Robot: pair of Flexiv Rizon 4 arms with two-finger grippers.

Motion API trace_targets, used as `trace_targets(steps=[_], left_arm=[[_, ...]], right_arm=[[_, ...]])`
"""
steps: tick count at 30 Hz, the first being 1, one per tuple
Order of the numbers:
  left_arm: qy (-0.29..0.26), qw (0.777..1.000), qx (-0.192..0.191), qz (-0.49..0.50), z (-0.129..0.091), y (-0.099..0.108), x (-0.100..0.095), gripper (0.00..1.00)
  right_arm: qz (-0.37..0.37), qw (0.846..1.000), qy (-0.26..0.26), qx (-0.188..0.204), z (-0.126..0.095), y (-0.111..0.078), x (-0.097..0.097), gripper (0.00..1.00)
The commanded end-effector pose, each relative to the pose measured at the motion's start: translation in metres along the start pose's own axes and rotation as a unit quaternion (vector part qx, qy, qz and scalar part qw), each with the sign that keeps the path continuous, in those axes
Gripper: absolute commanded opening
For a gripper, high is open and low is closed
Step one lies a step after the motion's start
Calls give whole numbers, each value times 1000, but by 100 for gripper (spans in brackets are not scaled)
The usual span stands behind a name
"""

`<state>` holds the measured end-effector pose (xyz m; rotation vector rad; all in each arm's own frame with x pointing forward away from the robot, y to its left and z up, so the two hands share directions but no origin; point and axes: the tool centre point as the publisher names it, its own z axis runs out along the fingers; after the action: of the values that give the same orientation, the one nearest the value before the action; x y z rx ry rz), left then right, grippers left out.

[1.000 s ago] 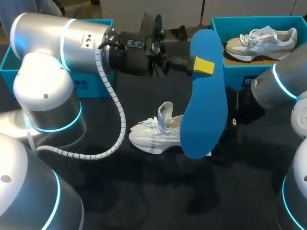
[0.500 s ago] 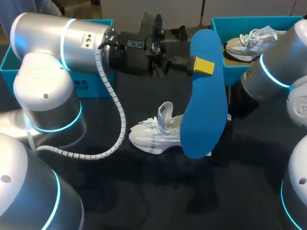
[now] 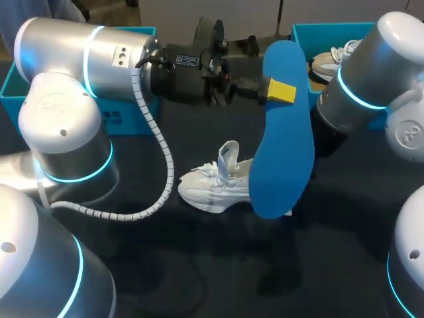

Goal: Take the shoe out of the shoebox, open the shoe tongue, remove and reinsert the insole, then place the shoe into the shoebox

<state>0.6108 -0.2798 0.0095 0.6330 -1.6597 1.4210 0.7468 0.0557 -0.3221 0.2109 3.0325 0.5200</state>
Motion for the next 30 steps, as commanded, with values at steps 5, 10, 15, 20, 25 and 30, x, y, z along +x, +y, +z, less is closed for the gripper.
trace_targets(steps=[5,10,15,20,25,30], left_arm=[[0,1000,2,0,0,2,-1,0],[0,1000,2,0,0,2,-1,0],[0,1000,2,0,0,2,-1,0],[0,1000,2,0,0,2,-1,0],[0,1000,2,0,0,2,-1,0],[0,1000,2,0,0,2,-1,0]], right_arm=[[14,1000,-5,18,0,3,0,100],[14,1000,-5,18,0,3,0,100],[14,1000,-5,18,0,3,0,100],[20,998,-25,52,-3,12,-1,100],[30,997,-25,72,-2,16,-10,100],[39,996,-21,72,4,21,-17,100]])
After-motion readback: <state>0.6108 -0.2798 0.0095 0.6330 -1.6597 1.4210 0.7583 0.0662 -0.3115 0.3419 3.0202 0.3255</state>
